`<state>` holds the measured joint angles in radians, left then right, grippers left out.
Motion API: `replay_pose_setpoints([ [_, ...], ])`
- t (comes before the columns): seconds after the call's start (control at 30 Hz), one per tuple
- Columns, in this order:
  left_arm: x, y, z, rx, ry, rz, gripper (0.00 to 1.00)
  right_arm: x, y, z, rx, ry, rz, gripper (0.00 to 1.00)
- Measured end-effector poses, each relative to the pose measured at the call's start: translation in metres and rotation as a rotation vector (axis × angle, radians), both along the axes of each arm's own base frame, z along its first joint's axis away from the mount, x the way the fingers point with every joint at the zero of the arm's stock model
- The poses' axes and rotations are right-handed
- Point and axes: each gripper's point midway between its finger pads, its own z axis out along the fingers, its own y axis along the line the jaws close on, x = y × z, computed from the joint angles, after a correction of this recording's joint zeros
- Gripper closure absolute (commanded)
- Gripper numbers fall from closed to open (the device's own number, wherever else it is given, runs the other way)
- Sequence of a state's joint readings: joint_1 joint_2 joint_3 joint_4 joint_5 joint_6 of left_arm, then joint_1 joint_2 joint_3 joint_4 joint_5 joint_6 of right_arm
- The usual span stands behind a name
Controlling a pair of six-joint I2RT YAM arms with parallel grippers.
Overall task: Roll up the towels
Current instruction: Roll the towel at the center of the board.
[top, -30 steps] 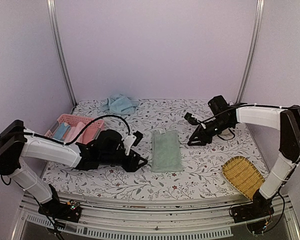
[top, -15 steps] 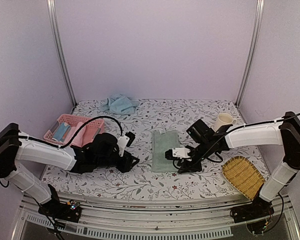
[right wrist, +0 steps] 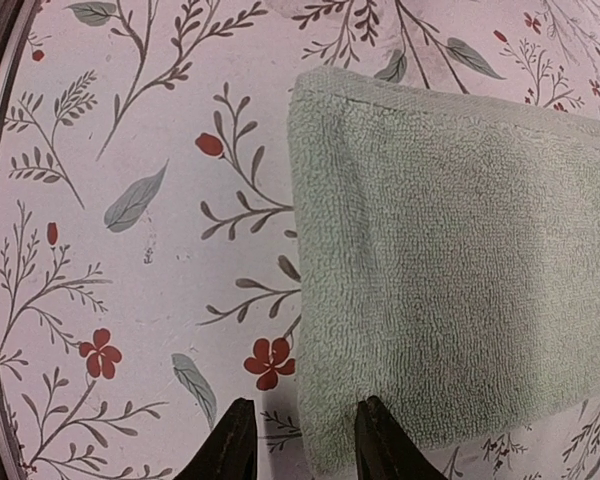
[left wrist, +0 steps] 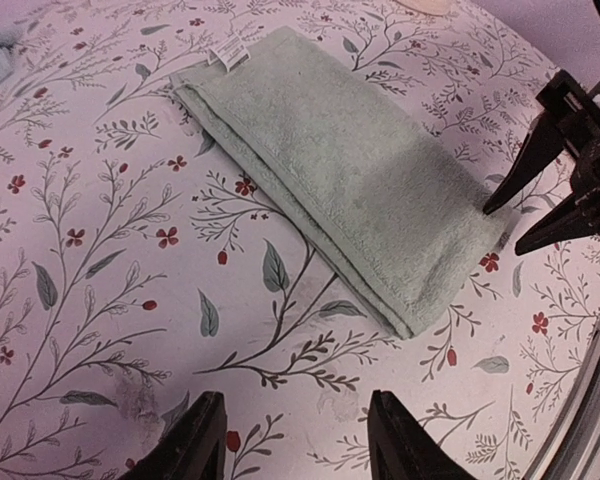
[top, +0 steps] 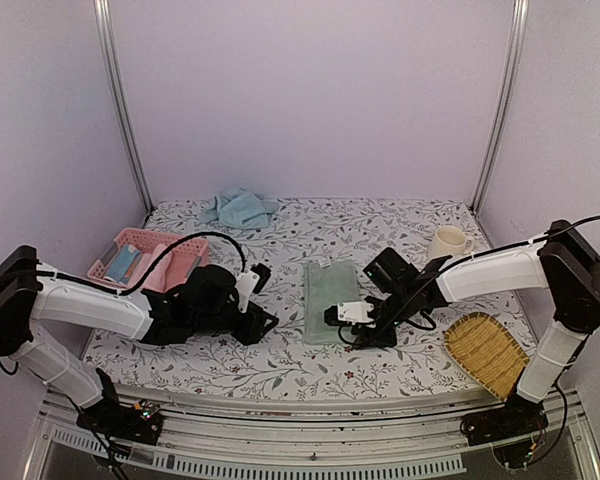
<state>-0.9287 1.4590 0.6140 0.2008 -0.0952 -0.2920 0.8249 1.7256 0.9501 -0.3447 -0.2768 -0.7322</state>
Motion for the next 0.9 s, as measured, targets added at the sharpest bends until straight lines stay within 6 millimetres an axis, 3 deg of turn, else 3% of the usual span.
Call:
replay_pose_setpoints([
  [0.5, -0.002, -0.002, -0.003, 0.002, 0.011, -0.011, 0.51, 0.004, 0.001, -0.005, -0.007, -0.005, -0.014, 0.65],
  [0.6, -0.003, -0.003, -0.004, 0.0, 0.017, -0.019, 0.51, 0.004, 0.001, -0.015, -0.025, 0.01, -0.018, 0.69],
  [0.8, -0.012, -0.009, -0.005, -0.016, 0.004, -0.079, 0.48, 0.009, 0.006, -0.015, -0.019, 0.001, -0.017, 0.88],
  [0.9, -0.024, -0.012, -0.009, -0.015, -0.009, -0.141, 0.49, 0.007, 0.008, -0.014, -0.008, 0.011, -0.007, 0.92],
])
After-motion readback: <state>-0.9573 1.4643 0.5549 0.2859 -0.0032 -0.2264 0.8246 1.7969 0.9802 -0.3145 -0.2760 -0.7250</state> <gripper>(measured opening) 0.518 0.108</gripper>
